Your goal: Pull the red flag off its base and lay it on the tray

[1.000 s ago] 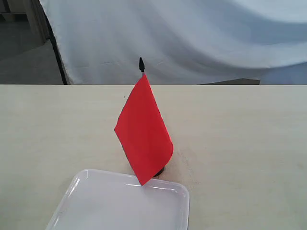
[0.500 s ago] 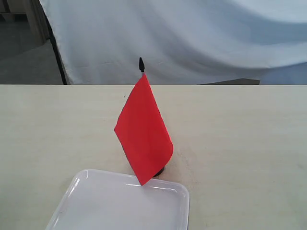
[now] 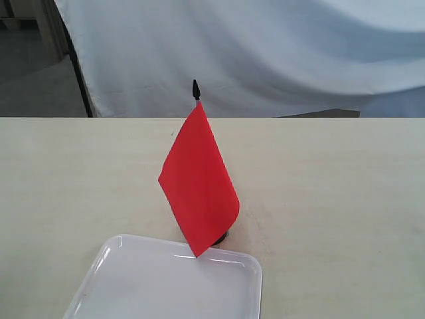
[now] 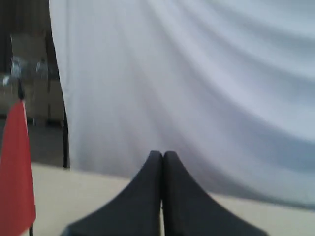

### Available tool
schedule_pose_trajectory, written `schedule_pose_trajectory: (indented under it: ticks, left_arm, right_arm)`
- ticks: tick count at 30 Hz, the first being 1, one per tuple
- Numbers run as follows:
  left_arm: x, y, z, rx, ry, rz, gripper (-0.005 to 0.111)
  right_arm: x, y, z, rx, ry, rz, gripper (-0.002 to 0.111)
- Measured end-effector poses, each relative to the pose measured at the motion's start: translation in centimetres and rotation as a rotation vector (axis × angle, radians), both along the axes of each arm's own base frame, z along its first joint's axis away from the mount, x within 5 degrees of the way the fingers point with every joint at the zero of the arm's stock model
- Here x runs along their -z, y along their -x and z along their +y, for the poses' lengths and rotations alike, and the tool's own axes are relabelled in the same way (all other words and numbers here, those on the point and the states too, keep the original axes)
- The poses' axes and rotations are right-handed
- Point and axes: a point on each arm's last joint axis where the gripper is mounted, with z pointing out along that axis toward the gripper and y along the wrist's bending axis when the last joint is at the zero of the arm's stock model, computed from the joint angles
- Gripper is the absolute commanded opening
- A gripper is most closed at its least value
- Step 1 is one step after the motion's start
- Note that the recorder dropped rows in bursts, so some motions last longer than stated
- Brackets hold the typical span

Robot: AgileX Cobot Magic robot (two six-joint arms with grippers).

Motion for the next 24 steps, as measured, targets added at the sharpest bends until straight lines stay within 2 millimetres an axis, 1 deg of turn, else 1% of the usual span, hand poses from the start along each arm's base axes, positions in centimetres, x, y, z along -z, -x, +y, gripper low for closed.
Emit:
schedule_pose_trajectory:
  ticks: [4,7,9,12,14,20,24]
  left_arm:
    - [0.0,0.0,0.0,0.000,0.000,0.000,0.000]
    - [0.0,0.0,0.0,0.000,0.000,0.000,0.000]
    - [0.0,0.0,0.0,0.000,0.000,0.000,0.000]
    - [0.0,0.0,0.0,0.000,0.000,0.000,0.000]
    - [0.0,0.0,0.0,0.000,0.000,0.000,0.000]
    - [0.0,0.0,0.0,0.000,0.000,0.000,0.000]
    - [0.0,0.0,0.0,0.000,0.000,0.000,0.000]
  right_arm:
    - [-2.2,0.8,-0.1,-0.008,-0.062,-0.255,0.000]
    - [-3.2,1.4,-0.2,-0.039,-0.152,-0.357,0.000]
    - [-3.4,1.5,-0.3,-0.073,-0.228,-0.366,0.000]
    - [-3.4,1.5,-0.3,-0.149,-0.389,-0.337,0.000]
    - [-3.5,1.6,-0.3,-0.180,-0.453,-0.328,0.000]
    - [-4.1,1.8,-0.3,-0.201,-0.474,-0.390,0.000]
    - [-4.2,0.3,0.0,-0.167,-0.423,-0.365,0.000]
